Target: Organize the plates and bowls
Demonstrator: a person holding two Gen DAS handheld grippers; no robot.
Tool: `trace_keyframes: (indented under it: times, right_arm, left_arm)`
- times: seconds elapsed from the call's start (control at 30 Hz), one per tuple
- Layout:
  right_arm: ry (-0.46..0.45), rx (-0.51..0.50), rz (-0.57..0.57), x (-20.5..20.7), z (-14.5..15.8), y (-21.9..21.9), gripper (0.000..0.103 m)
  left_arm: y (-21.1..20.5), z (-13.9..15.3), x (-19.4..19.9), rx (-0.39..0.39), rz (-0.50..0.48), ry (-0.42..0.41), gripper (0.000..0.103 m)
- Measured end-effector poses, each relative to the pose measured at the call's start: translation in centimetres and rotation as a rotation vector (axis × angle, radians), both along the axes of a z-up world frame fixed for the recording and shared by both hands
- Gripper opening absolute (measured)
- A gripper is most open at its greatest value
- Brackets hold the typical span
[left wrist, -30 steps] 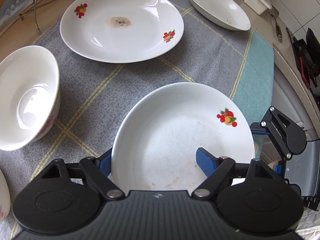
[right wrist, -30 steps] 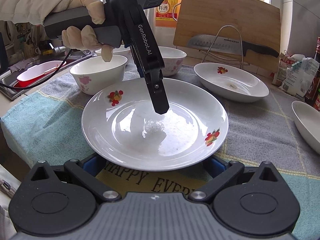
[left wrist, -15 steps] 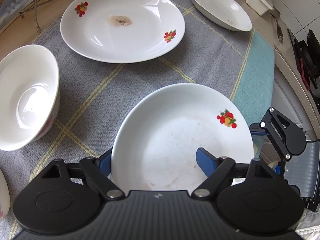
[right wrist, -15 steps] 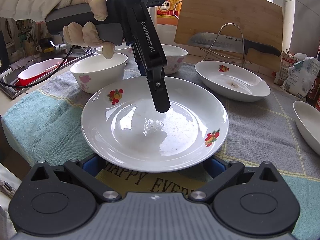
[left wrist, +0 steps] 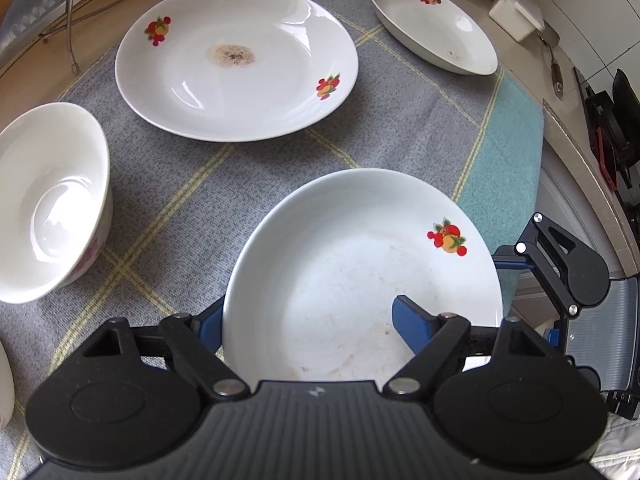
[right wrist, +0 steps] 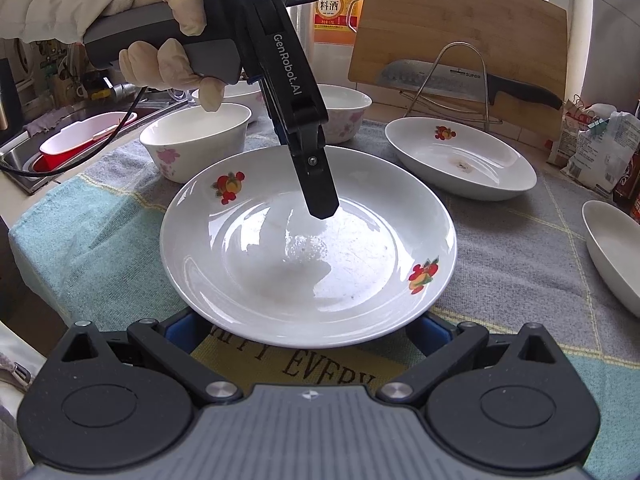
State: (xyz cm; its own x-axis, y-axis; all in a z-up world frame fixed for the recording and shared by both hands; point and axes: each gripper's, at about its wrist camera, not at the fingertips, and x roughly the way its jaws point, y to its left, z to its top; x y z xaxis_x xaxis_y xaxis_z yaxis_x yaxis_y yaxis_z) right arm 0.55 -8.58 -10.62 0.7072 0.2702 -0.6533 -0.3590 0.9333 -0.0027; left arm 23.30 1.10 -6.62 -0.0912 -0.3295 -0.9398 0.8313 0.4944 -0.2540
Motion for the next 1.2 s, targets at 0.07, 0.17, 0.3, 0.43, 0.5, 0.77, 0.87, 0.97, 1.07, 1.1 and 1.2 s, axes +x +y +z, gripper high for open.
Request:
trace_keyframes:
  times: [0.07,0.17,0.3,0.43,0.5,0.77,0.87,0.97,1.07,1.1,1.2]
  right_arm:
    - [0.001,-0.001,0.006,0.0,0.2,-0.4,0.103]
    - [0.000,-0.005,0.016,-0.1,0.4,-1.1,0.103]
    - [-0.006,-0.005,0.029,-0.1,0.8,-2.2,0.103]
    - [-0.005,-0.013,0.049,-0.1,1.1,-3.4,0.103]
    - [-0.006,-0.016,0.062,-0.1,1.3,-4.1,0.103]
    - [-0.009,-0.023,0.103,-0.2,1.8,-6.7,0.103]
    - [-0.012,-0.023,0.111,-0.1,1.9,-7.5,0.103]
    - [-0.018,-0.021,0.112,-0.2,2.0,-8.4,0.103]
    - [-0.018,-0.025,0.114,-0.2,2.0,-9.4,0.103]
    - [-0.020,-0.026,0.115,-0.2,2.0,-9.8,0.103]
    - [-0.028,-0.026,0.117,-0.2,2.2,-11.1,0.103]
  left_arm:
    - [-0.3,0.1,-0.1,-0.002,0.006,-0.003,0.083]
    - [-0.8,0.4,-0.3,-0.008,0.019,-0.005,0.083]
    - [-1.6,0.8,-0.6,-0.014,0.038,-0.012,0.083]
    - [-2.2,1.2,-0.9,-0.025,0.061,-0.015,0.083]
    - [-2.7,1.3,-1.0,-0.029,0.069,-0.017,0.083]
    - [-4.8,1.7,-1.6,-0.034,0.101,-0.022,0.083]
    - [-5.7,1.7,-1.7,-0.034,0.107,-0.025,0.083]
    - [-6.7,1.9,-1.9,-0.040,0.109,-0.028,0.083]
    - [-7.8,2.0,-2.0,-0.040,0.107,-0.035,0.083]
    - [-8.2,2.0,-2.0,-0.039,0.106,-0.036,0.083]
    - [-9.4,2.1,-1.9,-0.041,0.109,-0.040,0.083]
